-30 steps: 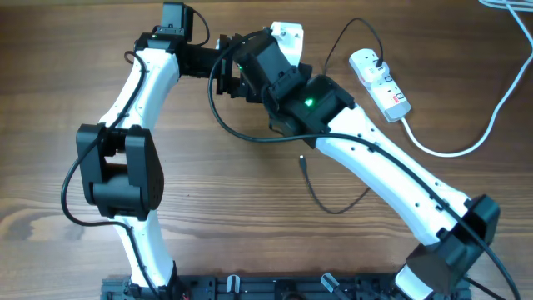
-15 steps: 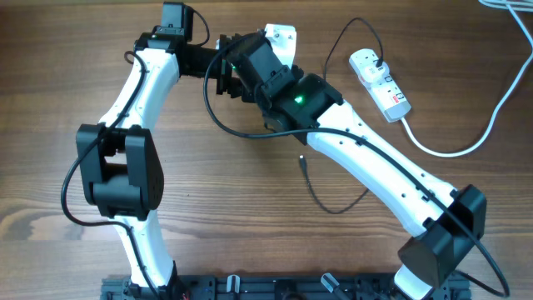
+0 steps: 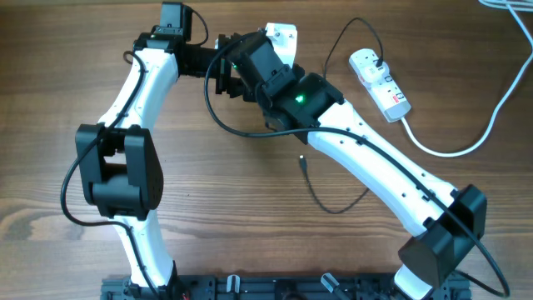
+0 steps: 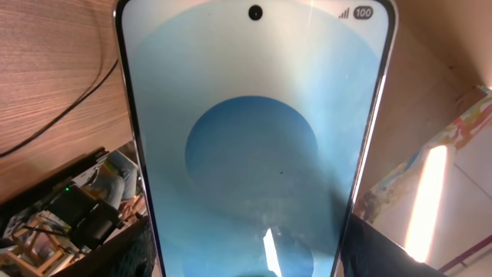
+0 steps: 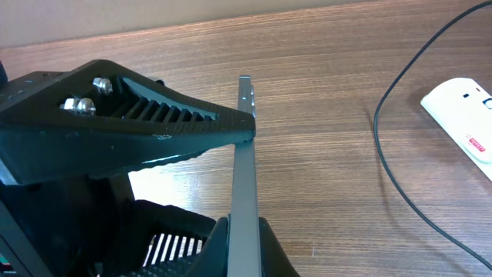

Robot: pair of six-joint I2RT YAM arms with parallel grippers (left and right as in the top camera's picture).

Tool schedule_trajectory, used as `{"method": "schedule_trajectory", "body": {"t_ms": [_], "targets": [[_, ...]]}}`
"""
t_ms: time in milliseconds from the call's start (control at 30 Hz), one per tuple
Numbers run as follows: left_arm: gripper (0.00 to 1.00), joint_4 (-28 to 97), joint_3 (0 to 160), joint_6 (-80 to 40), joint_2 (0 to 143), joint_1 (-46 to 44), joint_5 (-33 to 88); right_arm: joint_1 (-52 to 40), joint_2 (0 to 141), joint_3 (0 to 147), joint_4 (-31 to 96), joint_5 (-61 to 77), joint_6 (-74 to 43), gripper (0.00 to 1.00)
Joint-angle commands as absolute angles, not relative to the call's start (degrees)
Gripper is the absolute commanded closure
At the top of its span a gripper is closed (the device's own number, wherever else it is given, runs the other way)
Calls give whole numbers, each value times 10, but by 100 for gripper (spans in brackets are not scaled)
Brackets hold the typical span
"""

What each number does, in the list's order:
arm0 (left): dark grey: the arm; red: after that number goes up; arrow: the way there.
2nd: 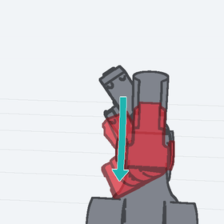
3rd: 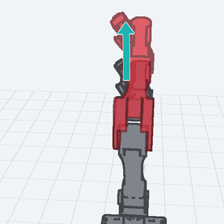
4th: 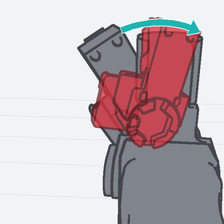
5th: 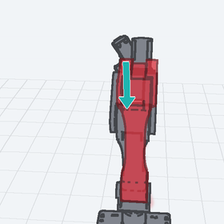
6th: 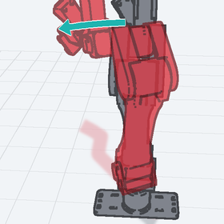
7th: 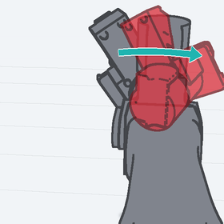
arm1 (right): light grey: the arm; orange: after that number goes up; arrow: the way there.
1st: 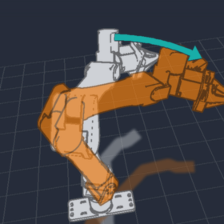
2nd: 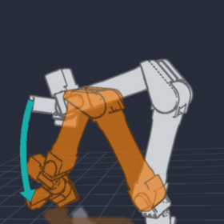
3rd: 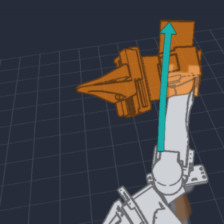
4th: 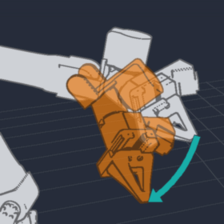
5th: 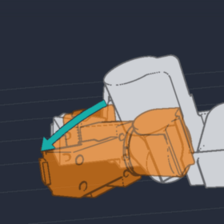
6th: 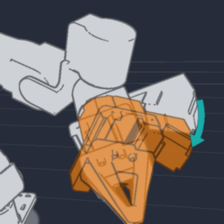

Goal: Plug charger to phone and switch on socket

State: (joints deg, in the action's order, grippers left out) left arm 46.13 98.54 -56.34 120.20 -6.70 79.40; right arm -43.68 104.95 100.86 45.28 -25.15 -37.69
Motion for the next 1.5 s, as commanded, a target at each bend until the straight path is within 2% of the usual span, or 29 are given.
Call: {"method": "schedule_trajectory", "body": {"t_ms": [0, 67, 233, 333, 400, 500, 667, 833, 1067, 1133, 1467], "targets": [[30, 460, 986, -566, 1179, -70, 824, -437, 1055, 1016, 444, -257, -377, 95], [26, 458, 986, -567, 1179, -70, 820, -437, 1054, 1016, 441, -262, -397, 95], [0, 457, 986, -567, 1179, -62, 782, -437, 1040, 1016, 442, -325, -591, 95], [0, 456, 986, -567, 1179, -56, 781, -437, 1033, 1016, 442, -357, -702, 95], [0, 456, 986, -571, 1179, -53, 781, -437, 1032, 1016, 444, -346, -826, 95], [4, 456, 986, -583, 1179, -53, 781, -437, 1032, 1016, 453, -315, -924, 96], [31, 456, 986, -592, 1179, -53, 781, -438, 1031, 1016, 455, -306, -1028, 95], [49, 456, 986, -606, 1179, -53, 779, -439, 1030, 1016, 457, -267, -1098, 95], [50, 456, 986, -609, 1179, -53, 768, -439, 1013, 1016, 458, -243, -1116, 95], [54, 456, 986, -609, 1179, -53, 768, -439, 1006, 1016, 461, -241, -1122, 96], [60, 456, 986, -609, 1179, -53, 801, -439, 983, 1016, 488, -227, -1161, 95]]}}
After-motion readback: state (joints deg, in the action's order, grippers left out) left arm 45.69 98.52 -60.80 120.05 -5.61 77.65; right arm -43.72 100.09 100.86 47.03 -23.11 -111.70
